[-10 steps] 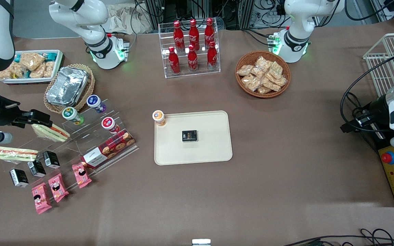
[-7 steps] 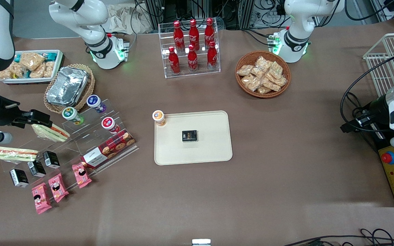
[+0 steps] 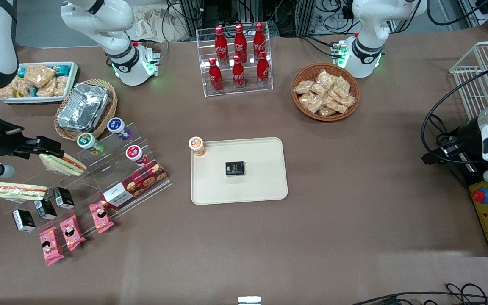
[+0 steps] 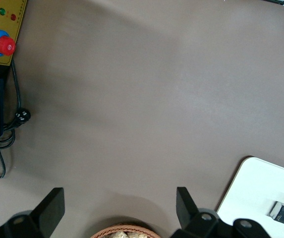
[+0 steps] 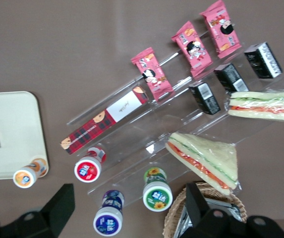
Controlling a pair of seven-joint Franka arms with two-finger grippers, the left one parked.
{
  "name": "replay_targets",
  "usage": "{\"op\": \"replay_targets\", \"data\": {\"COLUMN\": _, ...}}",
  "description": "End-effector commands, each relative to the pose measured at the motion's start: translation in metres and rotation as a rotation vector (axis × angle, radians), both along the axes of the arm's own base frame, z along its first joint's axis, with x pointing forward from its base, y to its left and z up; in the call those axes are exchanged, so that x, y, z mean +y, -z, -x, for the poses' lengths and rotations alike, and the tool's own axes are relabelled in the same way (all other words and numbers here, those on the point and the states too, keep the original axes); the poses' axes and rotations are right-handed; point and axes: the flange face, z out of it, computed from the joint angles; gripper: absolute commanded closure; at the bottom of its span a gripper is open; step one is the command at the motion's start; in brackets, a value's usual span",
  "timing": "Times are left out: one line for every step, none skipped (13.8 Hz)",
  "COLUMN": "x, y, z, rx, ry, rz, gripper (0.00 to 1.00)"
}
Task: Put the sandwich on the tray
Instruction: 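Move the right gripper over the acrylic stand toward the wrapped sandwiches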
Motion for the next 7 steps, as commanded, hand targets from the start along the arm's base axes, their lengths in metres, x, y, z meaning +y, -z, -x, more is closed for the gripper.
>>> {"op": "replay_targets", "data": {"x": -0.005, "y": -0.004, "z": -0.002, "rx": -0.014, "ry": -0.013, "rz": 0.034, "gripper": 0.0}}
{"op": "replay_targets", "data": {"x": -0.006, "y": -0.004, "z": -0.002, "rx": -0.016, "ry": -0.03, "rz": 0.034, "gripper": 0.0}}
{"op": "replay_targets", "data": {"x": -0.015, "y": -0.004, "z": -0.003, "rx": -0.02, "ry": -0.058, "rz": 0.032, "gripper": 0.0}}
{"op": "replay_targets", "data": {"x": -0.027, "y": -0.004, "z": -0.002, "rx": -0.02, "ry": -0.091, "rz": 0.028, "gripper": 0.0}}
{"op": "replay_targets", "data": {"x": -0.039, "y": -0.003, "z": -0.002, "rx": -0.017, "ry": -0.111, "rz": 0.024, "gripper": 0.0}}
{"op": "replay_targets", "data": {"x": -0.051, "y": 0.0, "z": -0.002, "rx": -0.015, "ry": -0.119, "rz": 0.021, "gripper": 0.0}}
{"op": "replay_targets", "data": {"x": -0.057, "y": 0.0, "z": -0.002, "rx": -0.017, "ry": -0.131, "rz": 0.018, "gripper": 0.0}}
